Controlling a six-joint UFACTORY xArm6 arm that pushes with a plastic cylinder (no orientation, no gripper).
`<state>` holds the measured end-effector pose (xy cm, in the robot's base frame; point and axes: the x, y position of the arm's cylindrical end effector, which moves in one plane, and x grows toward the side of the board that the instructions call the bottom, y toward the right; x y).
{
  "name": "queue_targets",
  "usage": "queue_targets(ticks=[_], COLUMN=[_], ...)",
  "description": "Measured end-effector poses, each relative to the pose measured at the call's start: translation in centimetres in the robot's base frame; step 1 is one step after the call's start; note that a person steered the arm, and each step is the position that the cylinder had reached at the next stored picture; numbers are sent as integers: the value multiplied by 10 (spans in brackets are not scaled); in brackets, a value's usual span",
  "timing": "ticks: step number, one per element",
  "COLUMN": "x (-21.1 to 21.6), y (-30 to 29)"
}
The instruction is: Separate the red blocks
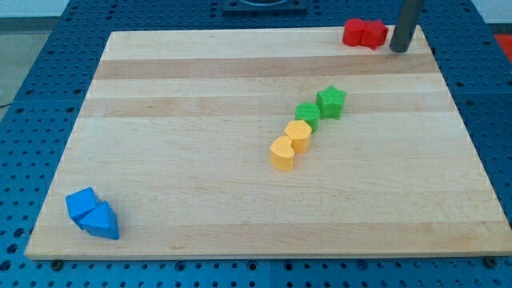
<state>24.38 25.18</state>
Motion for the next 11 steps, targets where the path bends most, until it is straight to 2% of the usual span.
queue_targets(ticks=[1,2,3,4,5,6,7,8,9,10,11], x=[-35,-44,-2,15,11,13,31,63,88,88,92], y=[2,-45,-100,-127,-113,-63,-82,-160,-208,-194,-231])
